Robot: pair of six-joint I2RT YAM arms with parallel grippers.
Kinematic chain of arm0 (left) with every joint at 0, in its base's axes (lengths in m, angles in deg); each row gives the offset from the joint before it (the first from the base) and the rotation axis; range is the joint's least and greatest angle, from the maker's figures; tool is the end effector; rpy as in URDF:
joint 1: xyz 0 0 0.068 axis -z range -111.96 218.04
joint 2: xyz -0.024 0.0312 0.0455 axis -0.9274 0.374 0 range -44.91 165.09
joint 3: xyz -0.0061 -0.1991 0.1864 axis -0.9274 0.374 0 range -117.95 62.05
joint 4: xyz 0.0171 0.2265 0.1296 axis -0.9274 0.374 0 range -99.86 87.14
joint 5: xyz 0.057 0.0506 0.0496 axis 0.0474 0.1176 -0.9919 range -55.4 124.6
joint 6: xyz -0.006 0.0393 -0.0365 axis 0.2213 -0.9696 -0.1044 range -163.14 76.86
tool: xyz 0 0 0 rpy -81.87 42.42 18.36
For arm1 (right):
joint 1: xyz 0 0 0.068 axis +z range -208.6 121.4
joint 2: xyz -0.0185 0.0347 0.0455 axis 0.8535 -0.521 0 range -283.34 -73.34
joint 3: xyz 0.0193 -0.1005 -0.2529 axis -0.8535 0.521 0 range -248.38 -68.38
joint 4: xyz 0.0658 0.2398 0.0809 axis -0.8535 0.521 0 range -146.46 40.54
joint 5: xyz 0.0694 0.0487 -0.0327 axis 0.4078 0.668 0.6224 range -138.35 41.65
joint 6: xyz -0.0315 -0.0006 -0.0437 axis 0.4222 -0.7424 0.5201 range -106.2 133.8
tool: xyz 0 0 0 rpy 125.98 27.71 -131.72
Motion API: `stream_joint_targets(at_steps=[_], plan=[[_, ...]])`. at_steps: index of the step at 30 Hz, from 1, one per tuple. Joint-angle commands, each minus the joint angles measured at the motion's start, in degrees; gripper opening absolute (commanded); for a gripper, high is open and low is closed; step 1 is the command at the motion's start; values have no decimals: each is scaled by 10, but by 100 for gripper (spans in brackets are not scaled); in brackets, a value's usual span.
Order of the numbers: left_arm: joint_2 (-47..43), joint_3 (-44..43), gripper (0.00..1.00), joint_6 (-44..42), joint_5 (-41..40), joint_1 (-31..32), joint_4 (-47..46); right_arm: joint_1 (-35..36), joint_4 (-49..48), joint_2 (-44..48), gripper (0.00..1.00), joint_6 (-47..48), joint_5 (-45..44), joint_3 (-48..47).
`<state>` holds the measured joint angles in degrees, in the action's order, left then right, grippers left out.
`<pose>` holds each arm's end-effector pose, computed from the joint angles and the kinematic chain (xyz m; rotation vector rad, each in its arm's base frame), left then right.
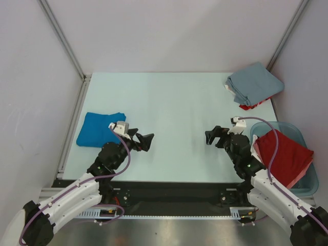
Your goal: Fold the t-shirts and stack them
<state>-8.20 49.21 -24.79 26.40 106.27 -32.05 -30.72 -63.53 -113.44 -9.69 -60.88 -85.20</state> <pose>0.1335 -0.0986 0.2239 0.1701 1.6296 -0.6492 0.1550 0.0732 0.2115 0.0820 1.8661 0.4214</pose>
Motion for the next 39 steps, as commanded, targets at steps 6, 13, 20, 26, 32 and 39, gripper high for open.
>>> stream_joint_targets(at_steps=[6, 13, 20, 26, 32, 39], plan=[[1, 0, 100, -9, 12, 1, -26, -4, -11, 23, 100, -30, 43, -9], [-6, 4, 100, -6, 8, 1, -27, -1, -51, 13, 100, 1, 110, 0], [-6, 3, 100, -2, 11, 1, -26, 15, 224, 33, 100, -77, -116, -194], [0, 2, 100, 2, 6, 1, -25, 1, 554, -17, 100, -233, -381, -331], [2, 3, 100, 7, 13, 2, -29, -139, 808, -140, 100, -446, -390, -429], [12, 1, 100, 10, 19, 1, -32, -236, 770, -126, 81, -405, -329, -375]])
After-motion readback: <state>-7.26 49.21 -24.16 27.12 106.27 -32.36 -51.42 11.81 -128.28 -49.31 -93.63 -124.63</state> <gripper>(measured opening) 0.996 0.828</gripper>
